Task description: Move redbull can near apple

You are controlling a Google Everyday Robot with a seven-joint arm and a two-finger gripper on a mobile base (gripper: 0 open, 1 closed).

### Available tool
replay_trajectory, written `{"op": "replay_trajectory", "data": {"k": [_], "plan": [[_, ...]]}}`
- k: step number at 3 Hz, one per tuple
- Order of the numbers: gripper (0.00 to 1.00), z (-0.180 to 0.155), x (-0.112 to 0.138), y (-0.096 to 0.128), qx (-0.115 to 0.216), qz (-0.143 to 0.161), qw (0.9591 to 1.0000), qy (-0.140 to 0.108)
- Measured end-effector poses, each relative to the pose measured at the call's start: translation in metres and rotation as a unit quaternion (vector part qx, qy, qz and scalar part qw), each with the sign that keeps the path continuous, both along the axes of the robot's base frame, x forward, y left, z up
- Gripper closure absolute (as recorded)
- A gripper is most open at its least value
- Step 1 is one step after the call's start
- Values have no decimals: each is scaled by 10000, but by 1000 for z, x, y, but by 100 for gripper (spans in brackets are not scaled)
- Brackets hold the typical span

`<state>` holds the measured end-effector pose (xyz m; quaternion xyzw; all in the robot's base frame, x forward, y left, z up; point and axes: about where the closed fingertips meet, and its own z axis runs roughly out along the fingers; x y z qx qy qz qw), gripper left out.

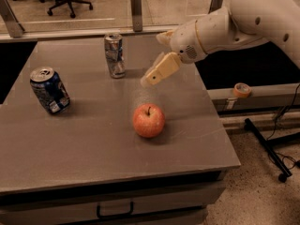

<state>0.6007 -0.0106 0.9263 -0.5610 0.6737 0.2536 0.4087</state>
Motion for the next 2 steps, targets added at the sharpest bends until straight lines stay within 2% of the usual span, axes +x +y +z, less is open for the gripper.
{"op": "replay_trajectory", "data": {"k": [1,2], "plan": [[0,-10,31,33,203,22,9998,-74],[0,-28,59,65,439,76,9990,7]]}}
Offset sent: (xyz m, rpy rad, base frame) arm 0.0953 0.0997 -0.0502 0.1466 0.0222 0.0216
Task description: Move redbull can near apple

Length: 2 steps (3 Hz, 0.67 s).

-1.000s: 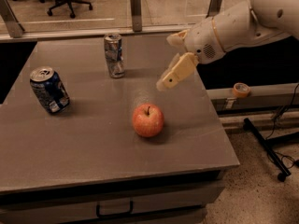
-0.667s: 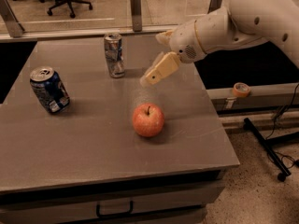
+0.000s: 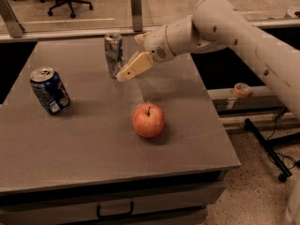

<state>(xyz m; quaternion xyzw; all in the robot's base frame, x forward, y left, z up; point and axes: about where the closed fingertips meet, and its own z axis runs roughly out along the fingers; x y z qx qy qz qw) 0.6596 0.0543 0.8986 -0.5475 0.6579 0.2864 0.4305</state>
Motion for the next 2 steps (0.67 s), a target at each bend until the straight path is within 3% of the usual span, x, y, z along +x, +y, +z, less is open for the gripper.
{"op": "replay_trajectory", "data": {"k": [1,2], "plan": [[16,-7,29,16,123,-5,9998,-127],[38,-10,46,30,115,52,9997,-214]]}}
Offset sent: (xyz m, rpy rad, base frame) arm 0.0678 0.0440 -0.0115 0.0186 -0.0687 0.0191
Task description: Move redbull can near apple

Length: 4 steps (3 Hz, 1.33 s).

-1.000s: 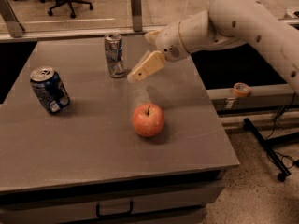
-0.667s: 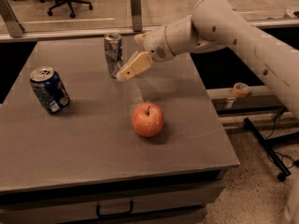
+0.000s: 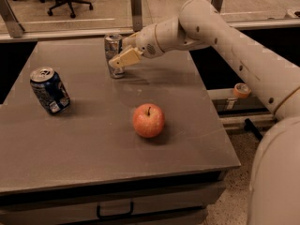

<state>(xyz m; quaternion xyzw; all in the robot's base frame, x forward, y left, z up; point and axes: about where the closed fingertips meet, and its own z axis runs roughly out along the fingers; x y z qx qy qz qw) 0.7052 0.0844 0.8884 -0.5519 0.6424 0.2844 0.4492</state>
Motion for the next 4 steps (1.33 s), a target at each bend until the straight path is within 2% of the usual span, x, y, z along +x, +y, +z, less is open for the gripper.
{"op": "replay_trajectory", "data": {"k": [1,2,3,4], "plan": [[61,-4,4,9,-101,48,9999,-5],[86,-1,-10,1,-153,-12,9999,-22],[100,10,-41,-25,-238,-163,9996,-62],[100,16,-76,-57,-417,-406,9983,68]]}}
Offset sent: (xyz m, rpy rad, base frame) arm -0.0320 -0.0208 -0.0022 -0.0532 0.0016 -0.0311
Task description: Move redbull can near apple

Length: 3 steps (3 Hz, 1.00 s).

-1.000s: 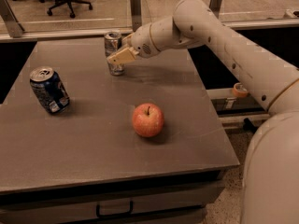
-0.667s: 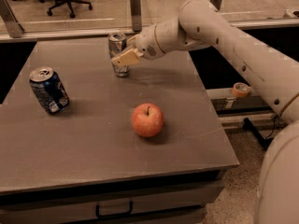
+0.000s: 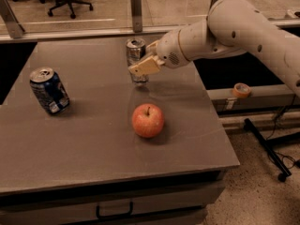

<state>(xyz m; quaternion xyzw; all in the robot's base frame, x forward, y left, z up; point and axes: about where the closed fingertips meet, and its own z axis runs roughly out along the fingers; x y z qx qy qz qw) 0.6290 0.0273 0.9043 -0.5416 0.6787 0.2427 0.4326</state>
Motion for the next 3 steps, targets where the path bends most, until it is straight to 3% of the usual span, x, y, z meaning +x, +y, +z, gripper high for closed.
{"op": "replay_trajectory", "data": {"k": [1,3], "plan": [[100,1,-34,-23,-88,-304,9993,184],[59,-12,-75,-36,64,-564,9973,465]]}}
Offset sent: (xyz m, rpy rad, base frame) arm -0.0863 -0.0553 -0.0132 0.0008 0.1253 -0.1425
